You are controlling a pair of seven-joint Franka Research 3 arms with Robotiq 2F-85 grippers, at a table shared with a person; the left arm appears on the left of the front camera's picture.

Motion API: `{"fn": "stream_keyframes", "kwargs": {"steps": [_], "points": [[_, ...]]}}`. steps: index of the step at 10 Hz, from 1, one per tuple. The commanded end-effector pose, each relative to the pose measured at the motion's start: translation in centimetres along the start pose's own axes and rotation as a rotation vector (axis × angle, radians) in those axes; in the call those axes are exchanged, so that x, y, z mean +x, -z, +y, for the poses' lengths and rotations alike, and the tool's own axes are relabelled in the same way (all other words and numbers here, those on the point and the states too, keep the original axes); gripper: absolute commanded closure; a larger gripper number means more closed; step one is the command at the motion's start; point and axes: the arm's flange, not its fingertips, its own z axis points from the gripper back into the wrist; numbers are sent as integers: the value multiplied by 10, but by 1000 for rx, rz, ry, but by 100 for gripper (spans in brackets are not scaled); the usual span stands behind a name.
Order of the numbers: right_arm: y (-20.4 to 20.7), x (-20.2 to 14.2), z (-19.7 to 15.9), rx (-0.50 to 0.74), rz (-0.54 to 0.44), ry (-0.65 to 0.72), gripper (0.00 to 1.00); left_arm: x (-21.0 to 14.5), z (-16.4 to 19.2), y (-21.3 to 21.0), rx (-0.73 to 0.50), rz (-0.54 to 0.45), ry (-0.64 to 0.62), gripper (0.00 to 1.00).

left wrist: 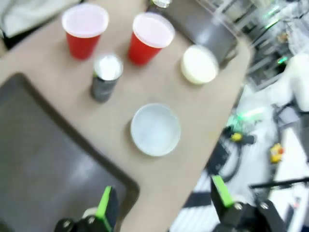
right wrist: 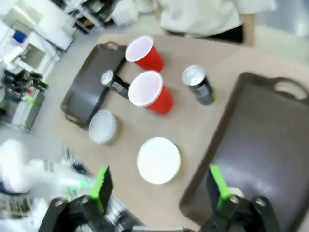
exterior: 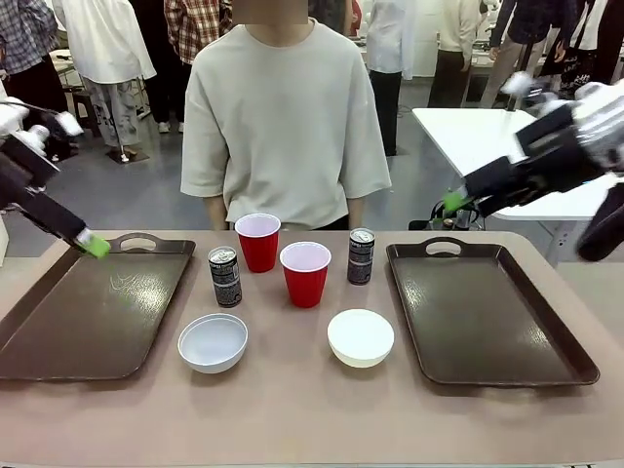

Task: Prepare tableware on both trays.
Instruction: Pick up a Picnic Bowl from the table and place it on a Handle tray.

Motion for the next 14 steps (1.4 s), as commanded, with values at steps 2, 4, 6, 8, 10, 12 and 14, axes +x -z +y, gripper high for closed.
{"fn": "stream_keyframes", "kwargs": {"steps": [2, 4, 6, 8, 10, 12, 14], "points": [[-15, -44, -45, 174, -151, 212, 0, -25, 57, -16, -278, -236, -245, 0], [-17, -66, -62, 205, -166, 269, 0, -52, 78, -23, -283, -333, -392, 0], [-11, -79, -75, 213, -149, 308, 0, -68, 91, -33, -263, -362, -463, 0], [-7, -87, -82, 209, -119, 330, 0, -72, 90, -29, -242, -399, -494, 0], [-21, -35, -103, 210, -120, 346, 0, -77, 102, -36, -256, -360, -475, 0], [-21, -35, -103, 210, -120, 346, 0, -77, 102, -36, -256, -360, -475, 0], [-21, -35, -103, 210, -120, 346, 0, -77, 102, -36, -256, -360, -475, 0]]}}
